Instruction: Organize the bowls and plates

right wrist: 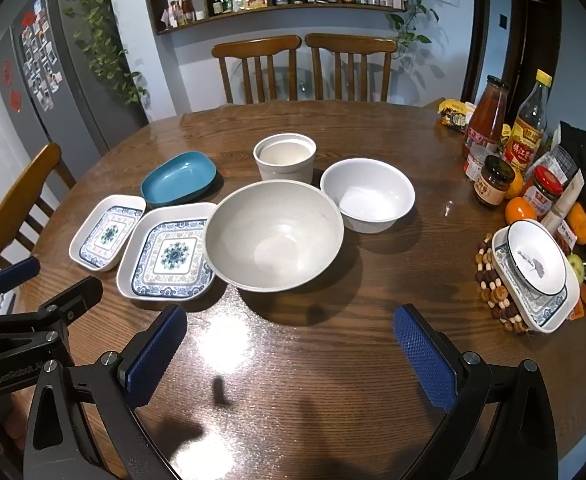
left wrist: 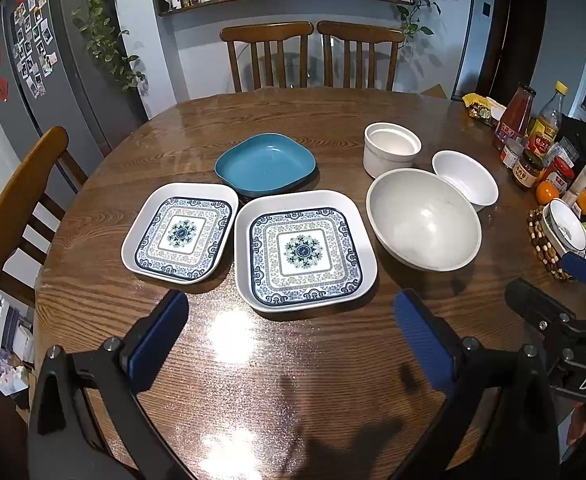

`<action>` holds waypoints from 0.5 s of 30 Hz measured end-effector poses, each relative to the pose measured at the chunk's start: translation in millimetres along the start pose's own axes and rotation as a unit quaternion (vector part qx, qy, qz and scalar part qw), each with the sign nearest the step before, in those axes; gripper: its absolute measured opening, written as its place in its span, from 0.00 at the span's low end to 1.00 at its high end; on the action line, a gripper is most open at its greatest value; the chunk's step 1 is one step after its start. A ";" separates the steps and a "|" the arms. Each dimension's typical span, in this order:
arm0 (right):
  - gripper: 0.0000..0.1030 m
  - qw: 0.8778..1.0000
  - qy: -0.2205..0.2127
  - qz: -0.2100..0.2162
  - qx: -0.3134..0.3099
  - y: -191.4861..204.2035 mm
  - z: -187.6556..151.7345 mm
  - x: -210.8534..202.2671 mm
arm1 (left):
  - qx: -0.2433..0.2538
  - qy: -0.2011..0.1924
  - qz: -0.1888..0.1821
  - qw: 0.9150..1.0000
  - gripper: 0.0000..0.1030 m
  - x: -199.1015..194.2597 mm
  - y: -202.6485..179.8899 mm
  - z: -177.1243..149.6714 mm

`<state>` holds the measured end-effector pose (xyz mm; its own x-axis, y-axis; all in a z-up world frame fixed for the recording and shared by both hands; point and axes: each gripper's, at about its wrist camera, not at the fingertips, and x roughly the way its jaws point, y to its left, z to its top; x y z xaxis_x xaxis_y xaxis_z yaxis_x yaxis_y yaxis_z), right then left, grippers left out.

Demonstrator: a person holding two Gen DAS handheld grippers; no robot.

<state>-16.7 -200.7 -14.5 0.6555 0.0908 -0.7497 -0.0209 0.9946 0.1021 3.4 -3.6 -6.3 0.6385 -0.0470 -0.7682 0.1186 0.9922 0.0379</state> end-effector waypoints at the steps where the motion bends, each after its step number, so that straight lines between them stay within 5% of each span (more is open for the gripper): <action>1: 1.00 1.000 0.000 -0.001 0.000 -0.2 -0.3 0.0 | 0.000 0.000 -0.001 1.000 0.99 0.0 0.1 0.0; 15: 1.00 1.000 0.002 -0.001 0.000 0.5 -1.2 1.7 | 0.001 0.003 -0.007 1.000 0.99 3.9 1.0 0.6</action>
<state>-16.5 -200.0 -16.5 0.6520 0.0897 -0.7529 -0.0206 0.9947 0.1007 6.4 -2.8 -8.9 0.6323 -0.0593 -0.7725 0.1284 0.9913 0.0289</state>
